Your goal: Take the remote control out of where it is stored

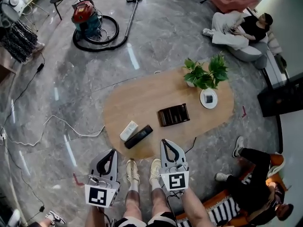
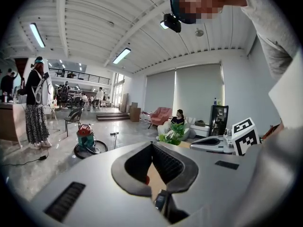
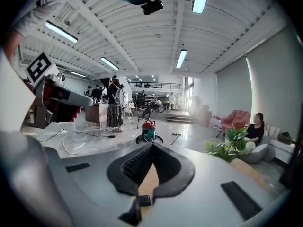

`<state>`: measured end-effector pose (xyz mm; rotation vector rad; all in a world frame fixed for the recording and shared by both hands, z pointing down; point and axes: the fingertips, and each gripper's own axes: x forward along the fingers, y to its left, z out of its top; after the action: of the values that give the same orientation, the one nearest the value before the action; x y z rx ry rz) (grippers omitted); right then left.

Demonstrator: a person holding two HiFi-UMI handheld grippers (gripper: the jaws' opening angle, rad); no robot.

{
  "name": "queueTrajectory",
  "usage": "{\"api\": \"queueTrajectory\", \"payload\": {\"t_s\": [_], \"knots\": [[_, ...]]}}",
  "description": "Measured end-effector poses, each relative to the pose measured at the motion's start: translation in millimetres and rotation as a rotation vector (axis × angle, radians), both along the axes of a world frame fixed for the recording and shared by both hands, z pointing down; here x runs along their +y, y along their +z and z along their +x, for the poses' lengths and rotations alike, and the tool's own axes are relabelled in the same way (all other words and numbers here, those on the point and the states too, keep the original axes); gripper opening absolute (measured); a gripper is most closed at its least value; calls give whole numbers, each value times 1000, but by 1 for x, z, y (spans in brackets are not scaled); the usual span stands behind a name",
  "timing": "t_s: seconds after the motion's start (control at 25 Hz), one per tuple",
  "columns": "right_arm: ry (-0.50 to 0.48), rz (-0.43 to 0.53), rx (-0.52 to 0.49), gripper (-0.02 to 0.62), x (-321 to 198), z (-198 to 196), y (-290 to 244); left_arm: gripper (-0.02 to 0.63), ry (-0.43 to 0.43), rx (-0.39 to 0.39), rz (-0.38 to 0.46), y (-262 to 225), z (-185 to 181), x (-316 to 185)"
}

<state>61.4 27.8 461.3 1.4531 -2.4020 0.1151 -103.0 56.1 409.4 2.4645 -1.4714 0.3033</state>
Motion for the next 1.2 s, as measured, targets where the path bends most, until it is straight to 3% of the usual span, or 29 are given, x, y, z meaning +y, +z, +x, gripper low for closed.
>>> {"api": "queueTrajectory", "payload": {"t_s": [0.48, 0.72, 0.96, 1.2], "knots": [[120, -17, -18, 8, 33, 59, -54, 5, 86, -13, 1, -52, 42, 11], [157, 24, -12, 8, 31, 78, -105, 5, 105, -26, 56, -102, 51, -3], [174, 86, -26, 8, 33, 94, -155, 5, 131, 9, 106, -148, 76, -2], [194, 102, -30, 8, 40, 112, -170, 5, 158, -16, 102, -155, 94, 2]]}}
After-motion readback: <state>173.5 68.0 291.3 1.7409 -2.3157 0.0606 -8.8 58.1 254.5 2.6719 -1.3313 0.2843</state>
